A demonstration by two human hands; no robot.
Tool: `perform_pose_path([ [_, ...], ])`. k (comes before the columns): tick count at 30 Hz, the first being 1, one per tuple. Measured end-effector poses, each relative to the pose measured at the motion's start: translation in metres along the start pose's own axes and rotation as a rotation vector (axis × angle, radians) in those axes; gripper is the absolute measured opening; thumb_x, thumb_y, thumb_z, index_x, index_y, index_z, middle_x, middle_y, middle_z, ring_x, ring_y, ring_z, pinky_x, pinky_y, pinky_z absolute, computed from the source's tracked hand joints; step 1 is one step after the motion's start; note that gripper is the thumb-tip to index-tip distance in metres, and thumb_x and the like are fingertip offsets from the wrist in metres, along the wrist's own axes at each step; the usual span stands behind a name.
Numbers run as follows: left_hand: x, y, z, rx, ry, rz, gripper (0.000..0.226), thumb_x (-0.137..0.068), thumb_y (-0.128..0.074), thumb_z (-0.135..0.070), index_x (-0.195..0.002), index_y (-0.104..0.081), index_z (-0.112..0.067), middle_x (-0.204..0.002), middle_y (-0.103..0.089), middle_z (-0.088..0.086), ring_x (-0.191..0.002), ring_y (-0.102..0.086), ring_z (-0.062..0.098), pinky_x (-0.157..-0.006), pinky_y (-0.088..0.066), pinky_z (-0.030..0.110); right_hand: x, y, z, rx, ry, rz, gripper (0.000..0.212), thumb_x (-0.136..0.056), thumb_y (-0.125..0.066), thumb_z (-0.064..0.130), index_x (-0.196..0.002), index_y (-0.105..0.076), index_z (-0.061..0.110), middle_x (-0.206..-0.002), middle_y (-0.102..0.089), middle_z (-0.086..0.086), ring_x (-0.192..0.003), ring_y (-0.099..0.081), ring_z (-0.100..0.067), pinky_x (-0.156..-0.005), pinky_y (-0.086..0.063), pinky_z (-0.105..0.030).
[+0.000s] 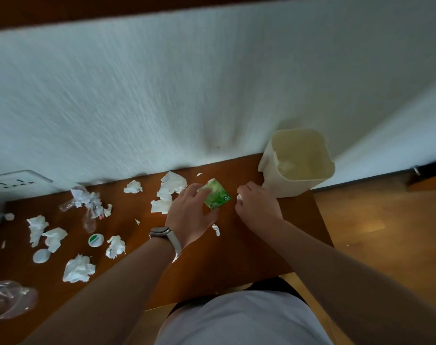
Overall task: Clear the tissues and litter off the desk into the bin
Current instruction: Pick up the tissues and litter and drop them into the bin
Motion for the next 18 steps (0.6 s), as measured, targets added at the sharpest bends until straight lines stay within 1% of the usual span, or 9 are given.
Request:
perform_pose_path([
  [1,-0.002,0.006,-0.004,0.004,0.002,-0.009,0.056,-0.081,-0.064,-0.051,-0.129,-0.055,-0.023,-0.134,-0.052,0.003,-0.116,-0.052,0.025,-0.080,-0.049,0.034,0.003,0.015,0.002,0.009,0.030,-0.040,0.013,-0.089,-0.052,0.024,-0.099,-0.058,0.018,-0.094,-0.055,0.002,-0.077,-0.046,-0.012,-0.061,-0.038,-0.027],
  [3,-0.010,0.017,-0.016,0.016,0.003,-0.023,0.057,-0.081,-0.062,-0.053,-0.130,-0.052,-0.025,-0.135,-0.051,0.001,-0.117,-0.051,0.025,-0.081,-0.051,0.036,0.009,0.046,0.003,-0.006,0.077,-0.108,0.016,-0.090,-0.052,0.026,-0.102,-0.058,0.019,-0.095,-0.057,0.004,-0.079,-0.049,-0.011,-0.066,-0.044,-0.028],
  [6,-0.026,0.032,-0.042,0.045,-0.020,-0.061,0.058,-0.081,-0.062,-0.053,-0.131,-0.050,-0.026,-0.133,-0.051,0.000,-0.118,-0.050,0.023,-0.084,-0.048,0.034,0.016,0.088,-0.006,-0.093,0.106,-0.169,0.015,-0.091,-0.053,0.027,-0.104,-0.056,0.020,-0.098,-0.056,0.006,-0.083,-0.047,-0.009,-0.069,-0.042,-0.026],
  [10,-0.048,0.048,-0.088,0.113,-0.071,-0.094,0.059,-0.082,-0.052,-0.058,-0.132,-0.049,-0.028,-0.134,-0.049,-0.002,-0.118,-0.047,0.018,-0.090,-0.044,0.033,0.024,0.135,-0.039,-0.109,0.085,-0.270,0.016,-0.088,-0.058,0.026,-0.103,-0.059,0.019,-0.096,-0.058,0.007,-0.081,-0.041,-0.007,-0.065,-0.038,-0.025],
  [12,-0.058,0.051,-0.113,0.126,-0.098,-0.108,0.059,-0.081,-0.049,-0.059,-0.132,-0.048,-0.029,-0.134,-0.048,-0.004,-0.119,-0.045,0.017,-0.090,-0.042,0.032,0.024,0.148,-0.062,-0.106,0.064,-0.266,0.018,-0.088,-0.057,0.026,-0.104,-0.061,0.018,-0.098,-0.060,0.005,-0.082,-0.047,-0.011,-0.066,-0.038,-0.026],
  [14,-0.068,0.048,-0.137,0.099,-0.124,-0.085,0.060,-0.082,-0.049,-0.060,-0.134,-0.045,-0.031,-0.137,-0.046,-0.004,-0.123,-0.042,0.017,-0.094,-0.041,0.035,0.022,0.154,-0.084,-0.091,0.049,-0.239,0.022,-0.089,-0.055,0.027,-0.108,-0.062,0.017,-0.102,-0.062,0.003,-0.088,-0.053,-0.016,-0.070,-0.041,-0.029],
  [16,-0.077,0.041,-0.155,0.055,-0.137,-0.050,0.059,-0.084,-0.051,-0.057,-0.136,-0.042,-0.032,-0.143,-0.042,-0.003,-0.129,-0.037,0.019,-0.098,-0.039,0.038,0.018,0.154,-0.102,-0.100,0.048,-0.198,0.024,-0.090,-0.053,0.028,-0.110,-0.060,0.017,-0.104,-0.062,0.002,-0.092,-0.053,-0.017,-0.073,-0.043,-0.030],
  [18,-0.083,0.033,-0.168,0.016,-0.143,-0.022,0.058,-0.086,-0.053,-0.054,-0.139,-0.039,-0.032,-0.146,-0.039,-0.001,-0.132,-0.035,0.021,-0.102,-0.038,0.040,0.014,0.150,-0.114,-0.114,0.067,-0.148,0.024,-0.091,-0.051,0.030,-0.110,-0.058,0.017,-0.104,-0.061,0.002,-0.092,-0.052,-0.017,-0.072,-0.043,-0.032],
])
Point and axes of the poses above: each hand's wrist, its own x-axis away from the middle knuckle, its own y-axis out of the back of the hand, z = x × y, the point moved 7 cm from there along -x, towards the middle knuckle
